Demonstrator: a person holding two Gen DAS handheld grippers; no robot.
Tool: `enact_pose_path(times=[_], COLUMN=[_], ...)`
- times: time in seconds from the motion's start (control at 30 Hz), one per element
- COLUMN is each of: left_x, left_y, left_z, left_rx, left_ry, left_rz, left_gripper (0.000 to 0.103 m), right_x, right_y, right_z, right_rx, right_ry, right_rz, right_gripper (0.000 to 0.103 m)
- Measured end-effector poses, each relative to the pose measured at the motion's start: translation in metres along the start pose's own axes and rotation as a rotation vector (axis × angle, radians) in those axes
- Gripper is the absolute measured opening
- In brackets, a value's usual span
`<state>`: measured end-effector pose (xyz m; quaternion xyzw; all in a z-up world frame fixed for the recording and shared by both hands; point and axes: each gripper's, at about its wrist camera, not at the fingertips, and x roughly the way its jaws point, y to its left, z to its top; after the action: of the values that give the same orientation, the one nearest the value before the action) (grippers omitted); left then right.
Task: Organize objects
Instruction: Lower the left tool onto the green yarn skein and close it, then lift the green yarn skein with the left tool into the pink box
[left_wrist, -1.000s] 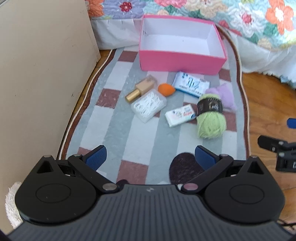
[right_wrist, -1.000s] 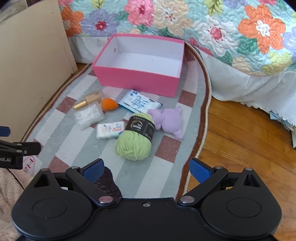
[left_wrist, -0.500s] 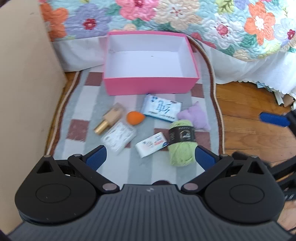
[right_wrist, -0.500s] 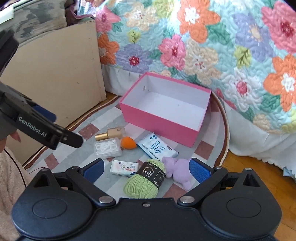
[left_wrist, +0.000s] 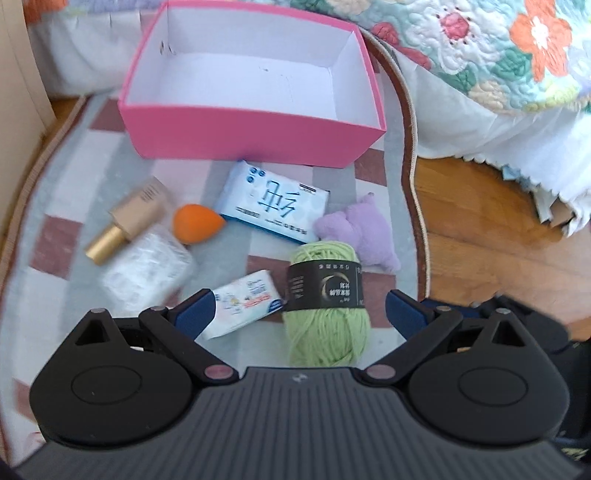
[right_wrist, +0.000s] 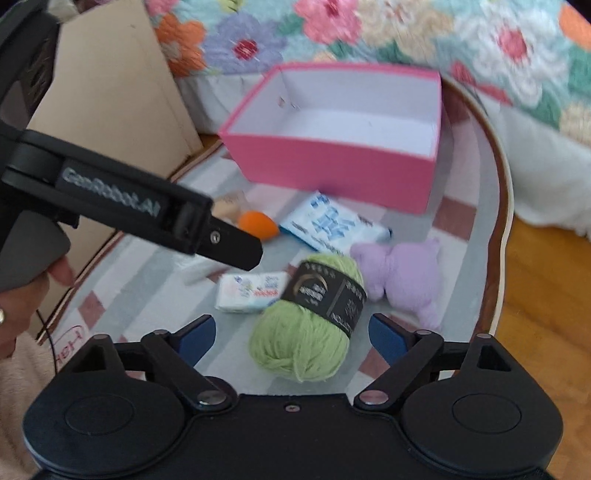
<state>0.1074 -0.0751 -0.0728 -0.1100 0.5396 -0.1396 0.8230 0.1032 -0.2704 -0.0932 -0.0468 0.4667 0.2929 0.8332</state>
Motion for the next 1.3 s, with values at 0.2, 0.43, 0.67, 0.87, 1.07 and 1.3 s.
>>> enact_pose_path(times=[0.2, 0.43, 0.67, 0.87, 1.07, 1.3], left_x=[0.026, 0.043, 0.075, 0.093, 0.075, 0.041], left_y=[0.020, 0.016, 0.017, 0.030, 0.022, 0.009], left_z=[-0.011, -0.015, -0.028, -0.037, -0.038, -0.041], left_rx=[-0.094, -0.116, -0.061, -0.190, -0.188, -0.086], left_ry=[-0.051, -0.083, 0.004, 0.049, 0.035, 0.045], left_rz=[-0.117, -0.150, -0.125, -0.243, -0.247, -0.185], left_gripper=[0.095, 0.093, 0.075, 0.059, 0.053, 0.053], right_x=[0.030, 0.052, 0.056, 0.070, 0.053, 0.029], right_y=[0.001, -0.002, -0.005, -0.014, -0.009, 0.001], right_z=[-0.017, -0.028, -0.039, -0.045, -0.041, -0.032], right_rx=[0.005, 0.038, 0.011, 0.062, 0.049, 0.053], right_ry=[-0.003, -0.026, -0.077, -0.068, -0.065, -0.014], right_rz=[0.016, -0.007, -0.032, -0.024, -0.020, 0.020], right_gripper=[0.089, 0.089, 0.088, 0.078, 0.066, 0.066])
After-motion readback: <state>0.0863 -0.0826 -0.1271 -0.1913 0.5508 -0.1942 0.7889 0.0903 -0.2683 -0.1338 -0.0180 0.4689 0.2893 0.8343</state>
